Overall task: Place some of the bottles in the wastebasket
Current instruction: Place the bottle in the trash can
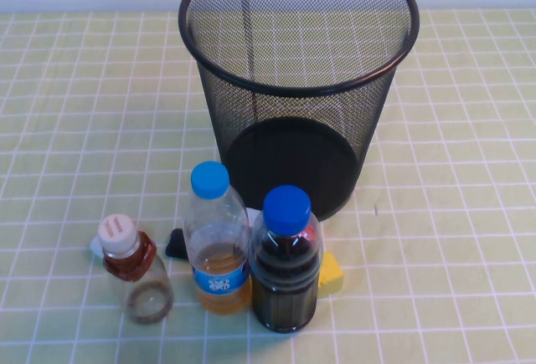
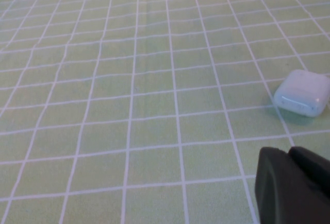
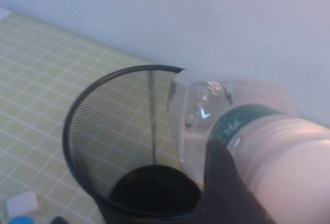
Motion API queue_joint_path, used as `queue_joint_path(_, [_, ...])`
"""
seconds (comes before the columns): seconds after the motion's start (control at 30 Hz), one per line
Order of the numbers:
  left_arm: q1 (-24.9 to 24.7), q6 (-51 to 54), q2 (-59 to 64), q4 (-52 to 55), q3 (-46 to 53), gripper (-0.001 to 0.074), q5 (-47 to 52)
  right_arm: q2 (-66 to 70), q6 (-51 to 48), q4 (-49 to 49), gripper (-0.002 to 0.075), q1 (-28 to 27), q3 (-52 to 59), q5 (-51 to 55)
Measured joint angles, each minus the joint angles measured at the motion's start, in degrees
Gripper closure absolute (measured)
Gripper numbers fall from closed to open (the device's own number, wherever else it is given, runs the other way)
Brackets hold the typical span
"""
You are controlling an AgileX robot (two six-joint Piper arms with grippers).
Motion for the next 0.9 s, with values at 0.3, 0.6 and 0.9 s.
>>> queue_joint_path(0.3, [0.00,0.00,0.00,0.00,0.00,0.0735,0.00,10.60,-7.46,6.86,0.0493,0.09,-0.22,-5.35])
queue_joint_path(0.6, [0.00,0.00,0.00,0.00,0.00,0.0735,0.00,17.39,-8.21,6.27,0.0493,0.09,-0.11,-7.06])
queue_joint_path(0.9, [0.00,0.00,0.00,0.00,0.00,0.0735,0.00,20.89,-8.21,3.85,0.0493,0.09,-0.11,-7.19])
